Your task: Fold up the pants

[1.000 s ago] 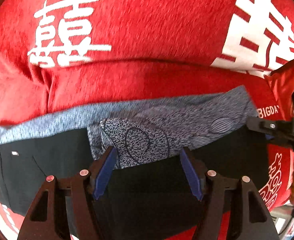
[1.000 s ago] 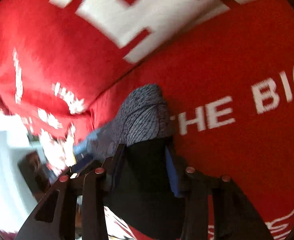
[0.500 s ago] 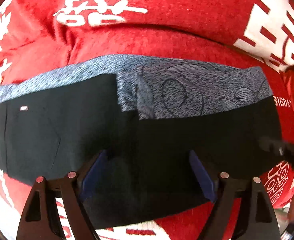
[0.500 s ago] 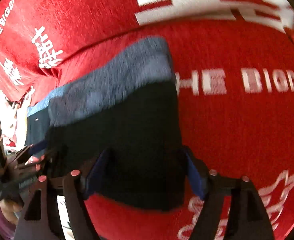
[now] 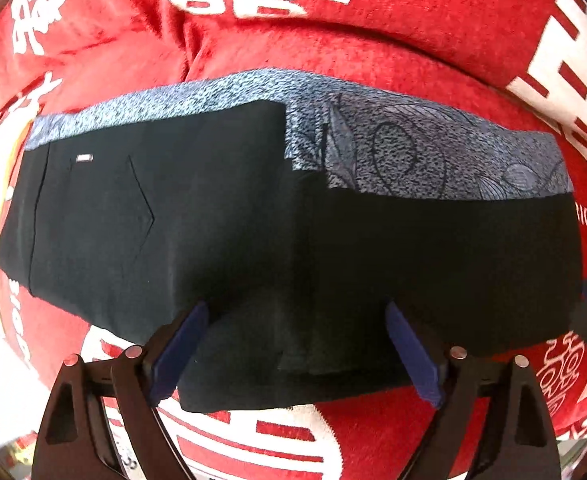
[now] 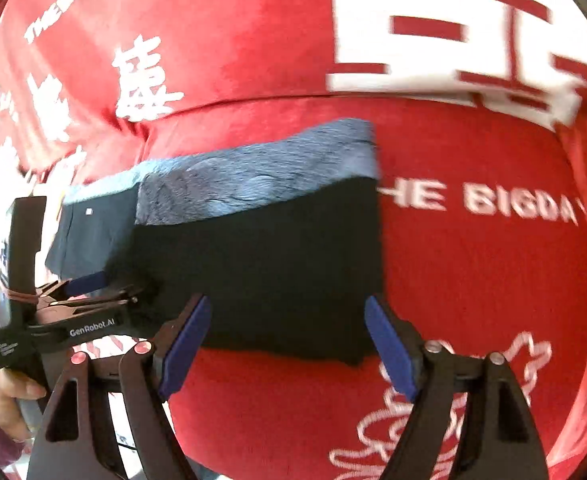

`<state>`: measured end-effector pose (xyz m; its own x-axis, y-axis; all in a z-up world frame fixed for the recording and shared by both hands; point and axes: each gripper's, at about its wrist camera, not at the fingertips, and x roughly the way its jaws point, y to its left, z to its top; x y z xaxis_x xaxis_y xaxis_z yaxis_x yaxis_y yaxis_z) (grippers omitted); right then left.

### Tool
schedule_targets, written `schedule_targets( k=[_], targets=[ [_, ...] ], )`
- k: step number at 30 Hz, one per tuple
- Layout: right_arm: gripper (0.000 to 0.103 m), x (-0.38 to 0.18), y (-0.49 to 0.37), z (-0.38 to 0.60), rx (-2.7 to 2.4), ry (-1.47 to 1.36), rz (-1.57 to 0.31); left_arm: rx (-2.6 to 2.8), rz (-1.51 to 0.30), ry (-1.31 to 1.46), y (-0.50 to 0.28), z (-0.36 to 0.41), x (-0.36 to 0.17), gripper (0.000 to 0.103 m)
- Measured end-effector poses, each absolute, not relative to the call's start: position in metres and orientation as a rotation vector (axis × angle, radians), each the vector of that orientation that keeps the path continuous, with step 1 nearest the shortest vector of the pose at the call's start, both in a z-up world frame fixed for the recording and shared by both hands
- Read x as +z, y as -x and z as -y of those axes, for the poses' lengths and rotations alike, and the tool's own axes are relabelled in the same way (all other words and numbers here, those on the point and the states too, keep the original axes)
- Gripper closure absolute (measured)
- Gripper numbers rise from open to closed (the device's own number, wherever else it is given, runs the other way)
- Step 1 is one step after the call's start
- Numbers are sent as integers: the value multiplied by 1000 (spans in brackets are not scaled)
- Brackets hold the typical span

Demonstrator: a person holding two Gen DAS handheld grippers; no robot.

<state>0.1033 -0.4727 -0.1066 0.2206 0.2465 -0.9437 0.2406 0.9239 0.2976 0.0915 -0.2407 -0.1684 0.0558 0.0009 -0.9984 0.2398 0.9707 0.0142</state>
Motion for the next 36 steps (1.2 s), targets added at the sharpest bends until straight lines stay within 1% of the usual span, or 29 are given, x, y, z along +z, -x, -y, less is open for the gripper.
schedule_targets(
  k=[1,2,3,4,10,15,17,26,31,36],
  targets=[
    [14,-113,-109,470,5,-408,-1383,-172,-1505,-194,-89,241,-168,9],
    [8,-118,-116,466,9,-407,-1390,-157,-1501,-196,-88,241,-168,6],
    [4,-122,-118,465,22,-414,-1394,-146,-1499,-193,-87,240,-169,5],
    [3,-124,-117,464,30,-416,-1394,-141,-1500,-184,-86,239,-169,5],
    [2,-126,-114,457,84,-357,-1407,-105,-1495,-159,-80,232,-170,5],
    [2,-124,-108,466,100,-403,-1405,-93,-1491,-173,-75,235,-170,5],
    [2,-124,-105,467,95,-415,-1406,-93,-1488,-192,-78,240,-171,1],
    [2,-127,-103,459,36,-385,-1409,-127,-1484,-146,-90,231,-178,1],
    [2,-122,-99,459,-54,-439,-1418,-191,-1488,-163,-96,228,-178,1],
    [2,-120,-85,448,-151,-495,-1423,-284,-1483,-204,-94,219,-166,1]
  ],
)
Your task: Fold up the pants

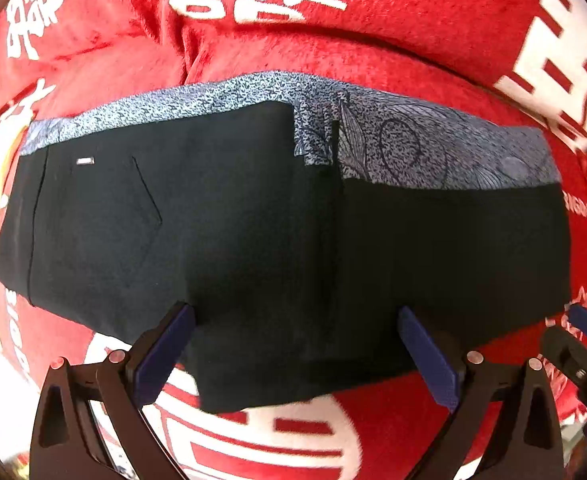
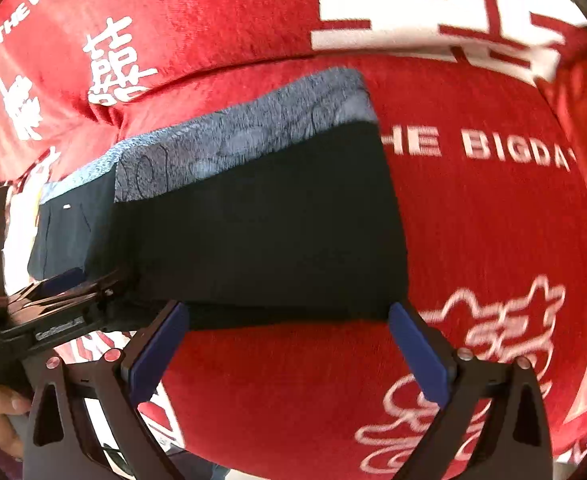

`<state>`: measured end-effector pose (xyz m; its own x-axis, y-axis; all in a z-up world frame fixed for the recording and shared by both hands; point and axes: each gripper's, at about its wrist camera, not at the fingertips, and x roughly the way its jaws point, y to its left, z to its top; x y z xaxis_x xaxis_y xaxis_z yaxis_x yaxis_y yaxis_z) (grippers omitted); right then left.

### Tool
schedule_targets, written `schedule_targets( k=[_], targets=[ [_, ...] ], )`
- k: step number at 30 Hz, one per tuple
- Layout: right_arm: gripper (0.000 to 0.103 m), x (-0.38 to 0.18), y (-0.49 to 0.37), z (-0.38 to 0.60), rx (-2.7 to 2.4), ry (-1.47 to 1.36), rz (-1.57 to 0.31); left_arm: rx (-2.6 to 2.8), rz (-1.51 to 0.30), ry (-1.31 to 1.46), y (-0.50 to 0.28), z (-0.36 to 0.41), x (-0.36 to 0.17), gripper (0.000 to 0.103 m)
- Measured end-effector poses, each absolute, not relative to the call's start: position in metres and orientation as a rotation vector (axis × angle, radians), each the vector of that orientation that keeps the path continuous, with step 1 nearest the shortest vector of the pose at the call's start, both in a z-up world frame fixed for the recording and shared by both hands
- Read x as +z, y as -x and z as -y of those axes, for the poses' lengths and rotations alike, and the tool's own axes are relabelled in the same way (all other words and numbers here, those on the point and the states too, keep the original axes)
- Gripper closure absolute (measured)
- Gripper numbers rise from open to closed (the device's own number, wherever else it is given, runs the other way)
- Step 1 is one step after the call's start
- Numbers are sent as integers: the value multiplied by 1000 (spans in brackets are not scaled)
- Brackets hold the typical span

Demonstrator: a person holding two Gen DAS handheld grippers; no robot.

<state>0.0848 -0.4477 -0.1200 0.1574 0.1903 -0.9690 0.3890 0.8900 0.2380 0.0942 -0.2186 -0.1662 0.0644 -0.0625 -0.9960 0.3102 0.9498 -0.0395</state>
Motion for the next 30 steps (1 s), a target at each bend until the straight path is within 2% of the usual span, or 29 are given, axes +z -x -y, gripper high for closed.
schedule_targets(
  k=[9,16,30],
  targets=[
    [2,-113,-87,368,-169,-464,-1459,-318,-1521,-201,-91,148,-157,1],
    [2,-116,-118,302,-42,-373,-1495,-196,-1532,-84,-101,71,-155,1],
    [2,-134,-151,254,32,-215,-1585,-69,-1504,105,-120,-7,-162,1]
  ],
)
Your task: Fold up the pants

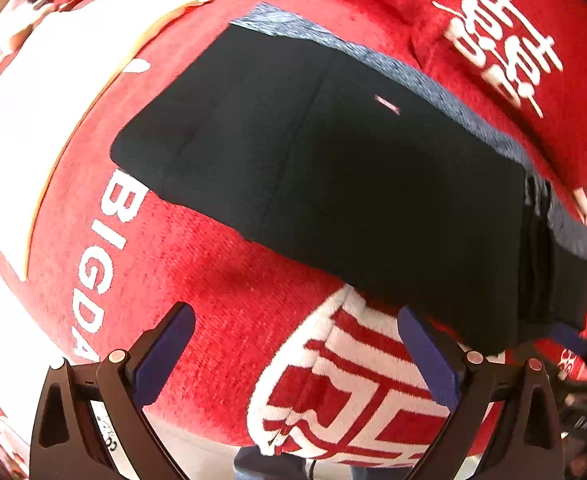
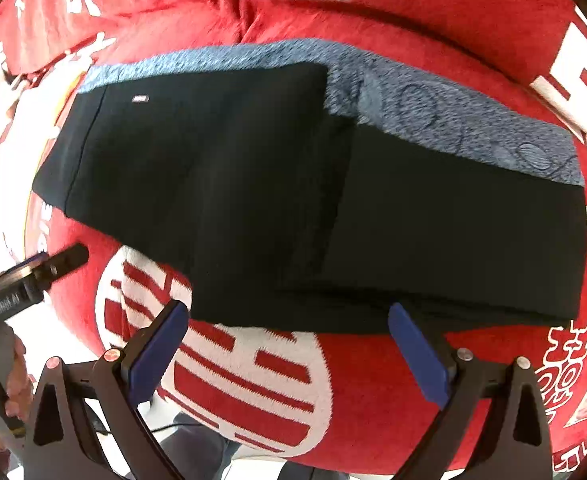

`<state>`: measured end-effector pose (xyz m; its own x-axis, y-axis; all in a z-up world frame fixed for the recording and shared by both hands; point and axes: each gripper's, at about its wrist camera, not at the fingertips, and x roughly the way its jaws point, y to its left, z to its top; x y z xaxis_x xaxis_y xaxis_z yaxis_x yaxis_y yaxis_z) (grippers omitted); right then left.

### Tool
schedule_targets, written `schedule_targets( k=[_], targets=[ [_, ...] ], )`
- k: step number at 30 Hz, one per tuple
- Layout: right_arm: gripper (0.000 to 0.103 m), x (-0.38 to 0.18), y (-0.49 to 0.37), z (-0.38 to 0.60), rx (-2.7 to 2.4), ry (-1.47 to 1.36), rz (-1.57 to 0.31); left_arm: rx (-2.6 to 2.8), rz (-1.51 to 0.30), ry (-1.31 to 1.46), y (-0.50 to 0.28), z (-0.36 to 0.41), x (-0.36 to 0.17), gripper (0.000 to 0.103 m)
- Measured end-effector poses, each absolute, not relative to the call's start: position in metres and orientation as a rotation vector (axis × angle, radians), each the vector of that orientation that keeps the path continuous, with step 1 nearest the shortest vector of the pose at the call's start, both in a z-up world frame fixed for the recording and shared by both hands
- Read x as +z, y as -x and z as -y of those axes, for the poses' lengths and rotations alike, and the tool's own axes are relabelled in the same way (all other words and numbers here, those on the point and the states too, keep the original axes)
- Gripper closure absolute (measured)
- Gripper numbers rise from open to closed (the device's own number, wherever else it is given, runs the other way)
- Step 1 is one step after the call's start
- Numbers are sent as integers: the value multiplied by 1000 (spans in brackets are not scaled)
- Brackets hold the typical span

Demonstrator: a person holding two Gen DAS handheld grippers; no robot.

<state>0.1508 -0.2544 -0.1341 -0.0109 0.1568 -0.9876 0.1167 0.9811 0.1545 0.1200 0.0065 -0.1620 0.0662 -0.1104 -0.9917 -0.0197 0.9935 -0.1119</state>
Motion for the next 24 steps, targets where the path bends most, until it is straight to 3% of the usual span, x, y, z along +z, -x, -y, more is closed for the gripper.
schedule_targets(
  k=[17,24],
  targets=[
    [2,-147,-153,227,58,-188,-1627,-35,-1474,169,-141,-55,-169,1],
    [2,-151,-162,228,67,-176,-1633,-66,-1397,465,-149,-102,-171,1]
  ],
)
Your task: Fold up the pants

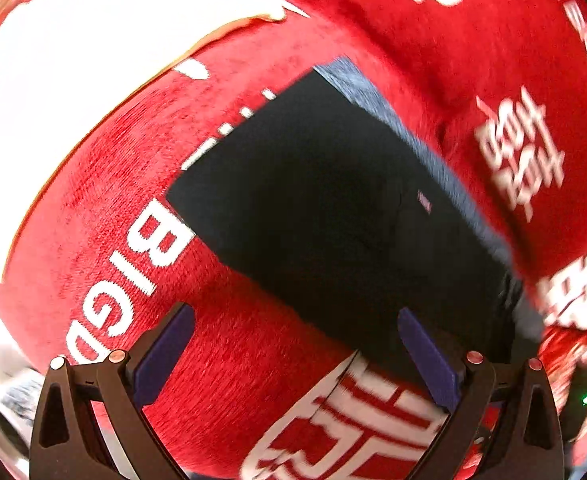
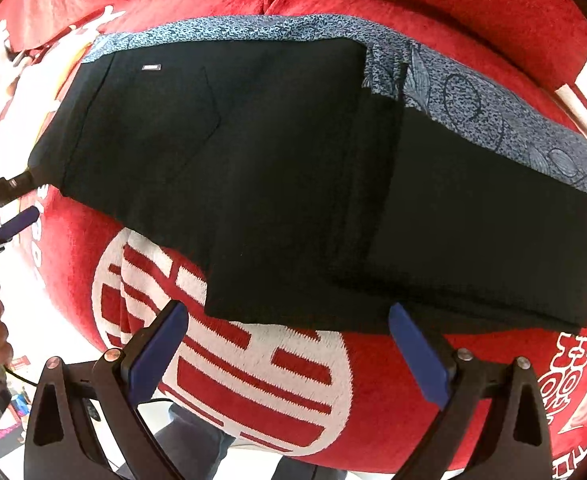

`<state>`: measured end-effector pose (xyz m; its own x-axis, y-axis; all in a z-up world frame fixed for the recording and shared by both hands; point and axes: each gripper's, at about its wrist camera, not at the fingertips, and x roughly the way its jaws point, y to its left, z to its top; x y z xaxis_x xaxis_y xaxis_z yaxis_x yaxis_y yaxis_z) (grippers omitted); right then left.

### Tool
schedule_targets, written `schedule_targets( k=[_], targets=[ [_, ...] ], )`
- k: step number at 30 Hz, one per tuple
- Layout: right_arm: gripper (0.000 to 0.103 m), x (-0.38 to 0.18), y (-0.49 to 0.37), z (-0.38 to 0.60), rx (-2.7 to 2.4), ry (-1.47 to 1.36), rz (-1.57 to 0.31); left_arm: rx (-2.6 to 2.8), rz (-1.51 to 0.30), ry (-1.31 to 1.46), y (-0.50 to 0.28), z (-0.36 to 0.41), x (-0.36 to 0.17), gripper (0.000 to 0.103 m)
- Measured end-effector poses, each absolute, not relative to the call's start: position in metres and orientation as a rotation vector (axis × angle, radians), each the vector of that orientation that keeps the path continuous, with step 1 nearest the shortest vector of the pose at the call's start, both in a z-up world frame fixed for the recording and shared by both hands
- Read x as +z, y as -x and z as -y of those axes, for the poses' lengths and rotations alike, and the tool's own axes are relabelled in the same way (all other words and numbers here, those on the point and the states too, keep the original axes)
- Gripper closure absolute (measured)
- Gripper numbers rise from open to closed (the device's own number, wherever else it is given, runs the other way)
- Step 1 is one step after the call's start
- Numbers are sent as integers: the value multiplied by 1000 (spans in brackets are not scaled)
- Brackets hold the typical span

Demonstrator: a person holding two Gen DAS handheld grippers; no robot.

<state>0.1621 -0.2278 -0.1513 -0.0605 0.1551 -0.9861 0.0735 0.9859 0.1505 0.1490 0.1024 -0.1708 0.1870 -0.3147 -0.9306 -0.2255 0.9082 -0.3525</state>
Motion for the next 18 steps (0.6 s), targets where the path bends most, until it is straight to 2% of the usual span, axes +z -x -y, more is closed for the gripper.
schedule_targets(
  k=[6,18],
  targets=[
    [2,-156,-165,224,76,-157,-1630,-181,-1346,671,-149,-123,-180,1],
    [2,-162,-167,222,95,-159,-1621,-236,-1258,842,-156,-115,-180,1]
  ],
)
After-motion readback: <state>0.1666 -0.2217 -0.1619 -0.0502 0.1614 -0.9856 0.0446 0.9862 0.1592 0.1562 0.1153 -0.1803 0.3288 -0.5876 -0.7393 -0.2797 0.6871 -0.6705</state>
